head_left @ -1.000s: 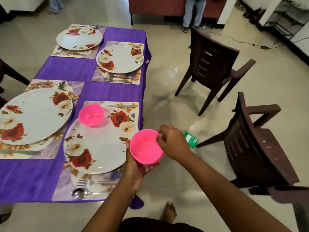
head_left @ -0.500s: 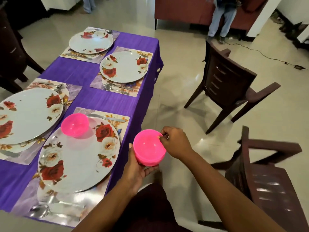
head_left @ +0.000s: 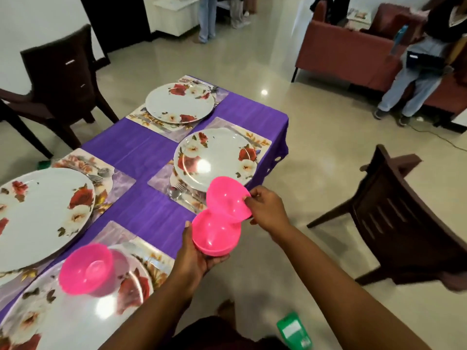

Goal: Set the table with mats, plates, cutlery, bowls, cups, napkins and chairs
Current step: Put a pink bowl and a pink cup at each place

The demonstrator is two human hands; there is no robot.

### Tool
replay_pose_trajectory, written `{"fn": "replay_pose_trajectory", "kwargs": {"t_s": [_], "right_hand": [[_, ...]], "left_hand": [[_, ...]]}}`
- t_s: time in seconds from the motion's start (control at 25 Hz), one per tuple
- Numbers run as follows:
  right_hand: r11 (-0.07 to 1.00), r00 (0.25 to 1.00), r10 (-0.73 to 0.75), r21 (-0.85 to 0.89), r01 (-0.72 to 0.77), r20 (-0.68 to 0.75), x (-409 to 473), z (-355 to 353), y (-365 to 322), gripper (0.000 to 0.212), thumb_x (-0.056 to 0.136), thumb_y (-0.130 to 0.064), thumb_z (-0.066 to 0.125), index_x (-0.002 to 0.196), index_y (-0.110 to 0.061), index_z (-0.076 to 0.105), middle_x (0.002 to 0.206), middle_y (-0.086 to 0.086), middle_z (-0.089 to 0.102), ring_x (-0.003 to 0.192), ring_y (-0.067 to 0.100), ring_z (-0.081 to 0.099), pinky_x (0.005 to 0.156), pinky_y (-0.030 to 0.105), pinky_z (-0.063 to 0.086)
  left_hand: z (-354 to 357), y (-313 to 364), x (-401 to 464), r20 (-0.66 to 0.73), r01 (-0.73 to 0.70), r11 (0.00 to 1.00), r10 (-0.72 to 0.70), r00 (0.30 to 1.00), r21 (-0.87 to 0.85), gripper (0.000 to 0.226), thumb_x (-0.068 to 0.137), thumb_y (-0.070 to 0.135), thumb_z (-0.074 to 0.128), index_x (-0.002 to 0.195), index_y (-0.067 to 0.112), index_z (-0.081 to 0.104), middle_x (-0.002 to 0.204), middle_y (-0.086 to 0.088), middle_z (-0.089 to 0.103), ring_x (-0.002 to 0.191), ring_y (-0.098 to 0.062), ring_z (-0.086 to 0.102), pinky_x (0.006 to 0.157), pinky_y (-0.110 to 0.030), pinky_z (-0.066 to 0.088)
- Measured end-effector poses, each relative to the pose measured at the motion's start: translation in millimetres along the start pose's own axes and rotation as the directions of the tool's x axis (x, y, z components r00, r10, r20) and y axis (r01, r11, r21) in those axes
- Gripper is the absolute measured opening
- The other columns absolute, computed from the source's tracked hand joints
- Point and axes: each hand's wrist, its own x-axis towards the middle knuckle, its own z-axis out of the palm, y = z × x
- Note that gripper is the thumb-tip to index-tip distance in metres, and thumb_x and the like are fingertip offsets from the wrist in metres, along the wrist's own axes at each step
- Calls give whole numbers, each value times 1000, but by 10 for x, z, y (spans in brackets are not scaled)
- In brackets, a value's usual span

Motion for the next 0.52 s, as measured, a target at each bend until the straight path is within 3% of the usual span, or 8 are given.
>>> {"fn": "replay_pose_trajectory", "kwargs": {"t_s": [0.08, 0.2, 0.36, 0.52], "right_hand": [[985, 991, 122, 113, -127, 50, 436, -69, -115, 8, 93, -19, 55, 90, -14, 61, 84, 6, 70, 72, 24, 71, 68, 45, 61], [932, 953, 247, 227, -284, 177, 1120, -94, -221, 7, 93, -14, 53, 98, -10, 56, 86, 13, 70, 63, 22, 71, 53, 33, 57], [909, 923, 264, 248, -335, 280, 2086, 68, -261, 12, 93, -11, 57, 103, -7, 52, 82, 18, 65, 64, 27, 67, 57, 33, 54], [915, 886, 290, 169, -368, 362, 2904, 276, -267, 12, 90, -10, 62, 94, 0, 59, 77, 19, 64, 57, 24, 63, 43, 26, 47]], "left_hand": [[143, 121, 197, -67, -25, 999, 23, 997, -39, 53, 95, 59, 34, 128, 21, 51, 113, -14, 67, 95, -32, 68, 77, -51, 57], [266, 188, 411, -152, -83, 992, 68, 986, -100, 49, 97, 57, 33, 120, 20, 55, 92, -10, 74, 82, -30, 68, 77, -51, 56], [400, 377, 760, -280, -168, 967, 111, 954, -189, 53, 95, 59, 35, 125, 19, 52, 111, -16, 68, 85, -33, 71, 75, -51, 57], [629, 567, 1082, -419, -310, 909, 175, 891, -279, 54, 95, 59, 34, 132, 22, 48, 116, -16, 65, 98, -39, 67, 81, -53, 56]]}}
